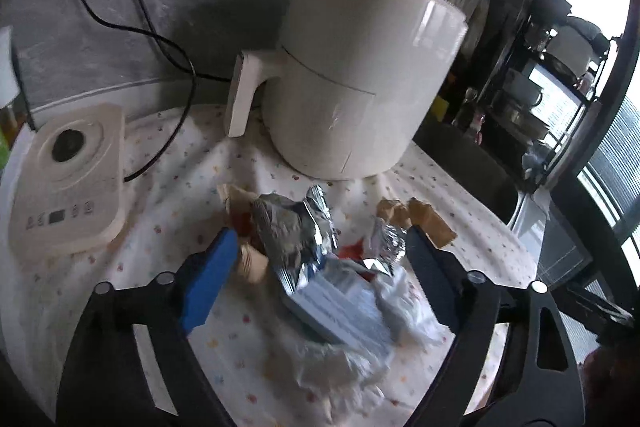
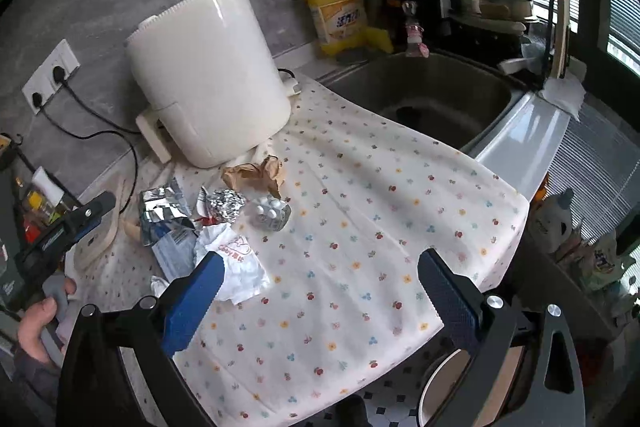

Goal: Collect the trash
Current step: 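Return both tools to the counter and grasp foil wrapper with left gripper, then grasp the brown paper scrap with the right gripper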

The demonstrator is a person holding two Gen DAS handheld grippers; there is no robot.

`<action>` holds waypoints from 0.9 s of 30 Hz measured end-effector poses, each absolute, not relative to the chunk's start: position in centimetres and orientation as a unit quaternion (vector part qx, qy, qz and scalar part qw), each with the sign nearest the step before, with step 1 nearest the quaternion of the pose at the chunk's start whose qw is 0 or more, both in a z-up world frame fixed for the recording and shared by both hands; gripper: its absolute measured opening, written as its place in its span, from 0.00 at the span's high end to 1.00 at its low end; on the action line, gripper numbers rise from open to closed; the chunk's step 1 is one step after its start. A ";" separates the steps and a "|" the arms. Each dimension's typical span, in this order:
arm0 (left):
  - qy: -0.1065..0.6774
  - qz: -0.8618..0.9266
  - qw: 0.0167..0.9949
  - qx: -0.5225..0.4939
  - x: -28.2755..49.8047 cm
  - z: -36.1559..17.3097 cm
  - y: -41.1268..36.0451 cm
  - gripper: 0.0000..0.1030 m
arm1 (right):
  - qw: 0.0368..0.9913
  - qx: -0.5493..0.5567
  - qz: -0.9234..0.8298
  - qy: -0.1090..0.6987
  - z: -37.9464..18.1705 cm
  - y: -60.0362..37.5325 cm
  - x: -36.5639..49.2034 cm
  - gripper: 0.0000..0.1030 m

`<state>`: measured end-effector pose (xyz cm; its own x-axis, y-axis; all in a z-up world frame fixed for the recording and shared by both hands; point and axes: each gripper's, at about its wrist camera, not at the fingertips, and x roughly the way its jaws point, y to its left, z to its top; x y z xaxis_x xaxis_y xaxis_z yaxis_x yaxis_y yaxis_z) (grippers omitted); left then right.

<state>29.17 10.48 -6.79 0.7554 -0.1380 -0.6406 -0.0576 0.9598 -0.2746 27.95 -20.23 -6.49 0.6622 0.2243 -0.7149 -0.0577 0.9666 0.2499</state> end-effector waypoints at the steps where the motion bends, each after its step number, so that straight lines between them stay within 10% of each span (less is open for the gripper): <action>1: 0.355 -0.022 0.924 -0.141 29.8 -7.1 10.6 0.24 | 0.905 0.104 0.074 0.406 -6.6 -20.2 28.1 0.08; 9: 0.392 -0.024 0.909 -0.139 33.8 -9.9 11.5 0.27 | 0.903 0.102 0.048 0.414 -7.1 -19.3 30.4 0.08; 16: 0.408 -0.042 0.900 -0.146 35.0 -11.4 12.9 0.63 | 0.902 0.080 0.060 0.420 -7.6 -16.3 33.8 0.08; 20: 0.388 -0.045 0.907 -0.158 34.3 -10.3 14.2 0.73 | 0.895 0.070 0.081 0.433 -8.5 -14.3 36.4 0.32; 27: 0.350 -0.040 0.918 -0.180 32.9 -8.2 16.6 0.75 | 0.887 0.052 0.094 0.448 -10.2 -11.9 40.2 0.42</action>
<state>32.90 16.62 -8.15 0.7519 -0.1991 -0.6285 -0.0528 0.9321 -0.3584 40.19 -11.86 -10.15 0.5805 0.2136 -0.7857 -0.1208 0.9769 0.1763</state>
